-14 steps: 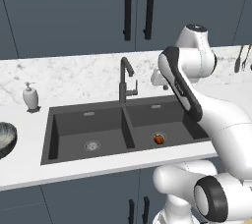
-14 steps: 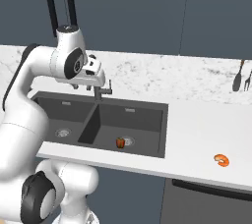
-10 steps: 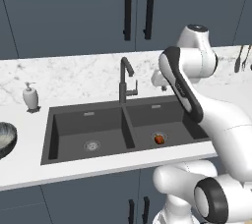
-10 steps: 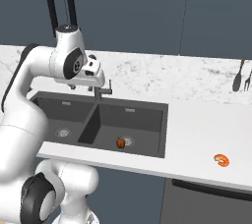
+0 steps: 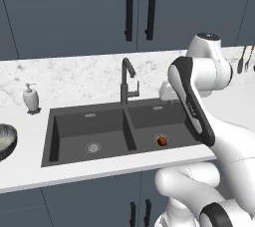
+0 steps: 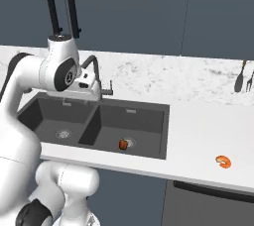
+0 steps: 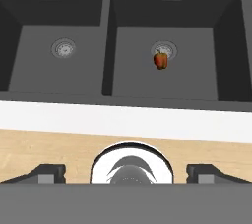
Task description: Pick the bell pepper from the sink and place it in the bowl. Then pick the bowl and place it in the microwave. Then close the microwave door and press the start button.
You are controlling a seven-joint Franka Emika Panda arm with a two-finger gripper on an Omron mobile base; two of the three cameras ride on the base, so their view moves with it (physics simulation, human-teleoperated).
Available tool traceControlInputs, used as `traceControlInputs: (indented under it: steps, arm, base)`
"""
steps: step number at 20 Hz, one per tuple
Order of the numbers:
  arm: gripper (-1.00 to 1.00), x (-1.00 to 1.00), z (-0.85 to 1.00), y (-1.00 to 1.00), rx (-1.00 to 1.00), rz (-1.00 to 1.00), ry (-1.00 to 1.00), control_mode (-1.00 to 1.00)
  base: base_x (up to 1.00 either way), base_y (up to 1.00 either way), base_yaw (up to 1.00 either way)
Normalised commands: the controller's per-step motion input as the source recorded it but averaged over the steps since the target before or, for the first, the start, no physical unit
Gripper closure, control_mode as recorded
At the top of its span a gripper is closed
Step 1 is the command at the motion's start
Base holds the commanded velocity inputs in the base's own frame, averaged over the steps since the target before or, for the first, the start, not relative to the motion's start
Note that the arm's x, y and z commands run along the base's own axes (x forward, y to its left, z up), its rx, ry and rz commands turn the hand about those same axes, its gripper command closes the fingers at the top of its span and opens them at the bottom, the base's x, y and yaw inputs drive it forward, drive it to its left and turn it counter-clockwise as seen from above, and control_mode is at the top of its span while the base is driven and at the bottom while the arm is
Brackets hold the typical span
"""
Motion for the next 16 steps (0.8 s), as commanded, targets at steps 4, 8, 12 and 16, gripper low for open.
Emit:
traceControlInputs:
  steps: [4,8,12,16]
  arm:
    - [-1.00,-0.24,-0.53,-0.22,0.00,0.00,0.07,-1.00]
    - [-1.00,-0.01,-0.50,-0.46,0.00,0.02,0.10,-1.00]
    - [-1.00,0.19,-0.47,-0.47,0.00,0.03,0.09,-1.00]
    - [-1.00,0.38,-0.52,-0.33,0.00,0.02,0.08,-1.00]
  base:
    - [0.00,0.00,0.00]
    - [0.00,0.00,0.00]
    - [0.00,0.00,0.00]
    - [0.00,0.00,0.00]
